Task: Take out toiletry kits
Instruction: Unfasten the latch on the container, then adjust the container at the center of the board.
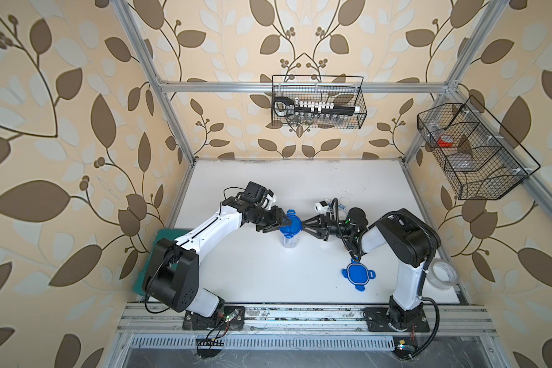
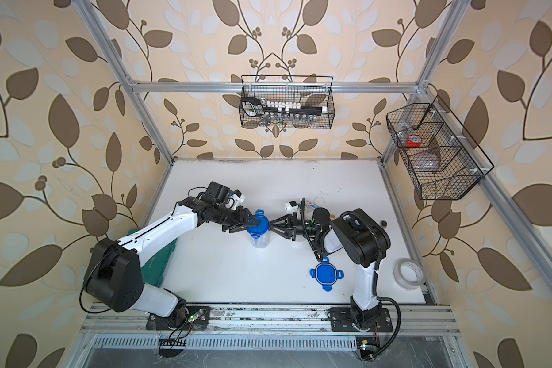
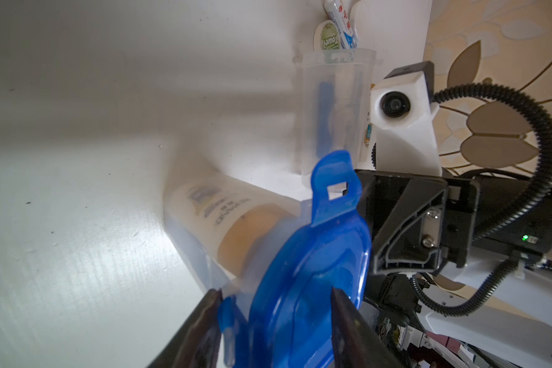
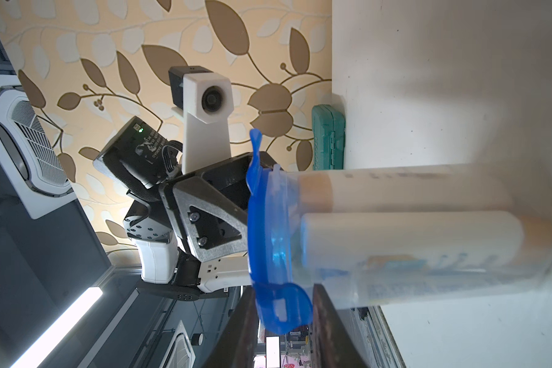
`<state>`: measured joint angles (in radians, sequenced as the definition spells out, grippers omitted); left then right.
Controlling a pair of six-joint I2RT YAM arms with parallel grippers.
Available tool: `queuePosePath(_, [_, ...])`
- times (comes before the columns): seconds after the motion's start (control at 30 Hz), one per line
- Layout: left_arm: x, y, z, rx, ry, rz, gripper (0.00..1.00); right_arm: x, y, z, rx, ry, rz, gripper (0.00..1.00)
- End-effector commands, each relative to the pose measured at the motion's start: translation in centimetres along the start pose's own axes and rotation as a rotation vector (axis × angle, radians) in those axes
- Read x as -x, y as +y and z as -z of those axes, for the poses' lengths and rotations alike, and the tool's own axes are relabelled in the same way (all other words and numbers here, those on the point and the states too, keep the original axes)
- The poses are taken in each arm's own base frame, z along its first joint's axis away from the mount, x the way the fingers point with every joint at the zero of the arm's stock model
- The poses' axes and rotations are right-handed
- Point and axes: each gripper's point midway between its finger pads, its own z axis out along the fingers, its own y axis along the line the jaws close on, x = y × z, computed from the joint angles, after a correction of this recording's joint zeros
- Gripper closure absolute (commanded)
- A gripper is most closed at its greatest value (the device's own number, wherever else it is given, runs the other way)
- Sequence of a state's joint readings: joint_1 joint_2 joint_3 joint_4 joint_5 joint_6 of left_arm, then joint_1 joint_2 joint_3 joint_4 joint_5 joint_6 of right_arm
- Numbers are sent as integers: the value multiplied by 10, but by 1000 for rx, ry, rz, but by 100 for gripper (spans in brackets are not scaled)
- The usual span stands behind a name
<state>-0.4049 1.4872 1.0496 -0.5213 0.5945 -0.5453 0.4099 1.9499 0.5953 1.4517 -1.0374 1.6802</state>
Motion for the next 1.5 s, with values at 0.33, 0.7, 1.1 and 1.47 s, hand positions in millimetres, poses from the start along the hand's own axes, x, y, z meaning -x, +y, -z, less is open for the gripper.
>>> queuePosePath(0.33, [-63,114,-15,438,160,166,49,-15,70,11,137,23,248,78])
queuePosePath(0.7, [-22,47,6,267,57,116,30,15,-9,42,-577,-191,287,58])
queuePosePath(1.1, [24,-27,36,106,-54,-43,22,-7,2,50,-1031,-220,555,50])
queuePosePath(1.47, [9,-5,15,150,67,-94,25,-19,-7,16,-1107,-139,630,47])
